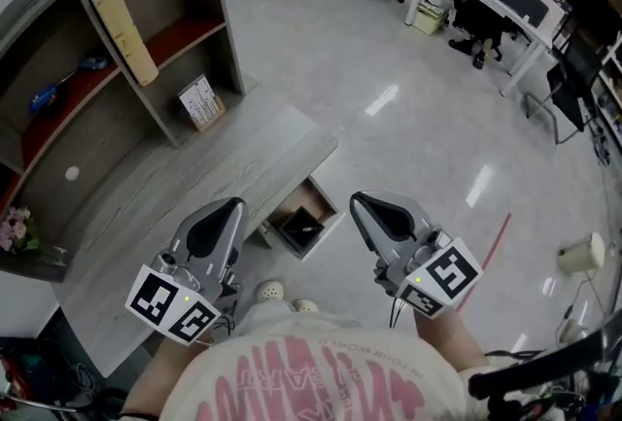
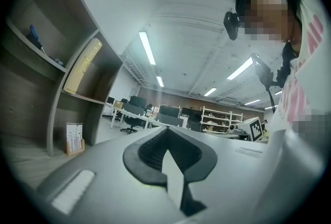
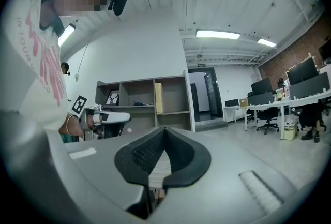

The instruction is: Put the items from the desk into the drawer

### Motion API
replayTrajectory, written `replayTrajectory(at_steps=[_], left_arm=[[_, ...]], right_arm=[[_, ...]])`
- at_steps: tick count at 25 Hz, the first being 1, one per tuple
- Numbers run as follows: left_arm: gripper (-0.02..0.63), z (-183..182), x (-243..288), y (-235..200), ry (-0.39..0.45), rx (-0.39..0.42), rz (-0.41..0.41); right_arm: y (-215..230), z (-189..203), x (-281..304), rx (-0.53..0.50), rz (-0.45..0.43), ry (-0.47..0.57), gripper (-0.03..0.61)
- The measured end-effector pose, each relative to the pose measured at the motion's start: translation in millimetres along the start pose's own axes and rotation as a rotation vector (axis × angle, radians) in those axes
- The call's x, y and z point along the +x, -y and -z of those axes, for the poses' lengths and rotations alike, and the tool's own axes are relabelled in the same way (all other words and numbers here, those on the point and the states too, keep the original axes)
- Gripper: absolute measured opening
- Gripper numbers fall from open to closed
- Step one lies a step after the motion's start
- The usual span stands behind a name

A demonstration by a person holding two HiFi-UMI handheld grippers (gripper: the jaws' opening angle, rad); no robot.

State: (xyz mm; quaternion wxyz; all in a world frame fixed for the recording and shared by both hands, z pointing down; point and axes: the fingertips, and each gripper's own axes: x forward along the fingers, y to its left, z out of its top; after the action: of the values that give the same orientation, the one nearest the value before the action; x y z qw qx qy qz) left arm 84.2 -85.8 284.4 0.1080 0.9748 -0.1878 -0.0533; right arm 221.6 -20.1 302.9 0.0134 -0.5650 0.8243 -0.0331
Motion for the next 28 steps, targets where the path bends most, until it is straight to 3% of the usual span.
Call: replayTrajectory(at_steps=[3,7,10,16,19,28], left_arm=[[0.02,1.2,-2.5,5.5,-0.003,0.018,0.004],[0.02,-8.8,-14.6,16.3,0.066,-0.017,0.063],[0.02,-15.2,-30.1,16.5,0.097,-0.02,0.055],[0.02,-12.0,-74.7,-25.6,0.061,-0.033,-0.119],[0.02,-17.3,-107.7,-50.6,0.088,-0.061,-0.203],[0.02,-64.2,-211.0,-113.5,0.132,-0.03,-0.347]], right_arm=[[-0.5,-0.2,-0.9,-0.003,-0.007,0.004,0.006],[-1.2,-3.3,1.7,0.052,-0.018,0.021,0.006],[-5.4,-6.6,8.6,0.053,-0.037,0.021,0.006],[-23.5,-19.0,46.9,0.036,-0.048,0.027,0.006],[-34.3,-22.6,73.6,0.039,-0.063,0.021,0.006],[-121.1,-50.5,180.1,0.06,-0.224,0.054,0.006]])
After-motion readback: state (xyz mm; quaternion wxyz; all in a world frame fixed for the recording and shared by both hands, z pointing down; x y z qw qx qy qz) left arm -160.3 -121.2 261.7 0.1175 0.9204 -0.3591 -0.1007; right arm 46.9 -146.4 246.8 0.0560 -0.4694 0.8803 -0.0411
